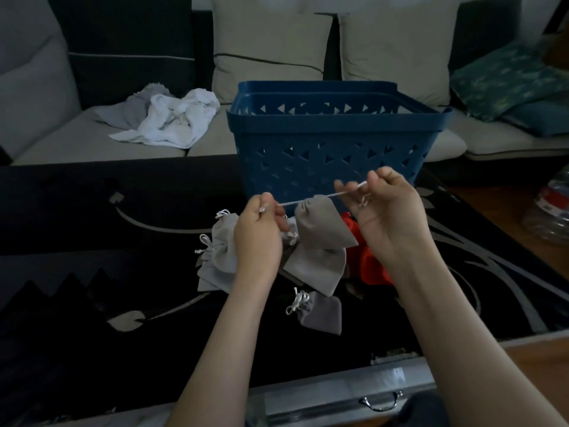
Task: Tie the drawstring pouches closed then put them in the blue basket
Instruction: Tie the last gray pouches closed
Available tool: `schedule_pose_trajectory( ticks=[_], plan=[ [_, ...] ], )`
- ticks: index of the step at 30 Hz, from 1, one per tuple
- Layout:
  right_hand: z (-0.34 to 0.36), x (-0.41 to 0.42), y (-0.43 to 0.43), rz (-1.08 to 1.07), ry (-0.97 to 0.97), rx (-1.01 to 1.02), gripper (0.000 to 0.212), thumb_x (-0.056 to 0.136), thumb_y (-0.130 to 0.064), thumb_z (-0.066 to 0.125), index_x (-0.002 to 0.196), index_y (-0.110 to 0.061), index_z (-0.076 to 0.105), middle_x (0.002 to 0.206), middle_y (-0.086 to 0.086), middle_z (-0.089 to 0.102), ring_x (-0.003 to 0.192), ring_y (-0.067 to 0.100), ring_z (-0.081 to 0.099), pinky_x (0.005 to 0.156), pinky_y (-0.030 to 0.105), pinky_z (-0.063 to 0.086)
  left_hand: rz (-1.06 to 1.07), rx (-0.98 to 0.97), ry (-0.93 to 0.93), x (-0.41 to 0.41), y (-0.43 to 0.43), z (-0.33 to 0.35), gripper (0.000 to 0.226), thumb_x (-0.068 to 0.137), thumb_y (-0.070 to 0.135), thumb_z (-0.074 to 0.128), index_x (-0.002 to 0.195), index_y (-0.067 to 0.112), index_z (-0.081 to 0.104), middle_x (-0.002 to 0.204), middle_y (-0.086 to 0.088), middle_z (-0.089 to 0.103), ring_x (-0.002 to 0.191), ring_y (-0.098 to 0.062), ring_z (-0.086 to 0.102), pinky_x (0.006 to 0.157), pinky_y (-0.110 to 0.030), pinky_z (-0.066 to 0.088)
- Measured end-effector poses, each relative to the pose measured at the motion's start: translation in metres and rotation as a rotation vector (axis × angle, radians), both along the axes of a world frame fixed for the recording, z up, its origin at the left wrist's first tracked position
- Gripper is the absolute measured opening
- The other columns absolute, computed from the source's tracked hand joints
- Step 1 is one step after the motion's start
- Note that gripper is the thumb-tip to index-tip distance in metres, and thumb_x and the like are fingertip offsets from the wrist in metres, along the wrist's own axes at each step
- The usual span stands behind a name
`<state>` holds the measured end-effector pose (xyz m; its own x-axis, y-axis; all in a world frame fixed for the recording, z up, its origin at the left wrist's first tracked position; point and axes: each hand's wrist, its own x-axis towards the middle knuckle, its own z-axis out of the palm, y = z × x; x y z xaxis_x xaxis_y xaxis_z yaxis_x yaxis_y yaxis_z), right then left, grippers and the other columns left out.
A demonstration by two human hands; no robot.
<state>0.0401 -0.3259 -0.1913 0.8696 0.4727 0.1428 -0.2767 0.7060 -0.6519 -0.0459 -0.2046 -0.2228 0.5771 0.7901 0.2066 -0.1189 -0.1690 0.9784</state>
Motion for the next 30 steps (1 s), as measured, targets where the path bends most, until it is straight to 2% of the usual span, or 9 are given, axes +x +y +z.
schedule_pose_trajectory(
  ticks=[4, 7, 10, 12, 15, 17, 22, 26, 30],
  plan=[
    [0.004, -0.006, -0.007, 0.046, -0.109, -0.113, 0.024, 0.092, 0.006, 0.039, 0.086, -0.017, 0.04, 0.059, -0.002, 0.041, 0.048, 0.012, 0.038, 0.06, 0.027, 0.046, -0.124, -0.147, -0.104, -0.002, 0.004, 0.003, 0.029, 0.103, 0.017, 0.037, 0.08, 0.013, 0.055, 0.046, 0.009, 0.053, 0.045, 0.0, 0.044, 0.049, -0.011, 0.038],
    [0.002, -0.009, -0.01, 0.074, -0.281, -0.349, 0.022, 0.091, 0.005, 0.046, 0.097, -0.016, 0.046, 0.059, -0.004, 0.043, 0.048, 0.01, 0.032, 0.055, 0.024, 0.036, -0.275, -0.349, -0.219, -0.004, 0.001, 0.012, 0.029, 0.102, 0.02, 0.038, 0.081, 0.009, 0.056, 0.05, 0.008, 0.057, 0.045, -0.002, 0.047, 0.049, -0.013, 0.04],
    [-0.006, -0.01, -0.01, 0.087, -0.595, -0.714, 0.015, 0.092, -0.008, 0.054, 0.097, -0.017, 0.064, 0.063, -0.004, 0.055, 0.057, 0.009, 0.045, 0.059, 0.023, 0.036, -0.327, -0.213, -0.213, -0.009, -0.006, 0.018, 0.023, 0.101, 0.018, 0.042, 0.087, 0.009, 0.058, 0.064, 0.004, 0.069, 0.048, -0.002, 0.049, 0.055, -0.015, 0.043],
    [-0.008, -0.013, -0.006, 0.115, -0.656, -0.865, 0.015, 0.093, -0.012, 0.056, 0.092, -0.019, 0.069, 0.07, -0.001, 0.061, 0.064, 0.008, 0.052, 0.062, 0.021, 0.039, -0.352, -0.072, -0.208, -0.012, -0.012, 0.019, 0.016, 0.099, 0.014, 0.045, 0.09, 0.011, 0.059, 0.078, 0.004, 0.073, 0.055, -0.002, 0.054, 0.061, -0.015, 0.045],
    [-0.008, -0.019, -0.002, 0.135, -0.62, -0.866, 0.011, 0.092, -0.015, 0.06, 0.092, -0.009, 0.07, 0.079, 0.017, 0.062, 0.07, 0.018, 0.052, 0.063, 0.026, 0.038, -0.438, -0.014, -0.207, -0.016, -0.016, 0.017, 0.013, 0.097, 0.007, 0.048, 0.097, 0.015, 0.058, 0.095, 0.004, 0.074, 0.084, -0.008, 0.068, 0.073, -0.02, 0.052],
    [-0.007, -0.021, -0.001, 0.152, -0.618, -0.865, 0.012, 0.092, -0.014, 0.06, 0.09, -0.005, 0.068, 0.078, 0.016, 0.058, 0.069, 0.021, 0.046, 0.059, 0.026, 0.035, -0.435, 0.104, -0.166, -0.016, -0.011, 0.014, 0.019, 0.096, 0.005, 0.051, 0.108, 0.018, 0.055, 0.105, 0.006, 0.072, 0.093, -0.007, 0.065, 0.083, -0.022, 0.05],
    [-0.005, -0.022, 0.0, 0.197, -0.612, -0.9, 0.011, 0.088, -0.007, 0.056, 0.08, -0.011, 0.063, 0.067, 0.002, 0.054, 0.057, 0.012, 0.04, 0.059, 0.026, 0.031, -0.352, 0.241, 0.023, -0.013, 0.002, 0.005, 0.042, 0.09, 0.02, 0.063, 0.123, 0.034, 0.041, 0.113, 0.01, 0.067, 0.072, -0.003, 0.048, 0.077, -0.017, 0.041],
    [-0.005, -0.02, 0.0, 0.192, -0.588, -0.889, 0.015, 0.086, -0.002, 0.053, 0.076, -0.011, 0.06, 0.056, -0.007, 0.051, 0.056, 0.008, 0.039, 0.058, 0.025, 0.03, -0.259, 0.218, 0.115, -0.015, 0.009, 0.003, 0.049, 0.087, 0.023, 0.067, 0.13, 0.021, 0.044, 0.085, 0.008, 0.069, 0.071, 0.003, 0.056, 0.077, -0.019, 0.043],
    [-0.003, -0.017, -0.002, 0.169, -0.577, -0.931, 0.021, 0.086, -0.002, 0.051, 0.069, -0.013, 0.057, 0.044, -0.015, 0.044, 0.05, 0.003, 0.038, 0.056, 0.023, 0.029, -0.145, 0.457, 0.149, -0.021, 0.009, 0.009, 0.015, 0.085, 0.021, 0.068, 0.099, 0.022, 0.061, 0.073, 0.014, 0.063, 0.072, -0.001, 0.051, 0.073, -0.019, 0.038]
  ],
)
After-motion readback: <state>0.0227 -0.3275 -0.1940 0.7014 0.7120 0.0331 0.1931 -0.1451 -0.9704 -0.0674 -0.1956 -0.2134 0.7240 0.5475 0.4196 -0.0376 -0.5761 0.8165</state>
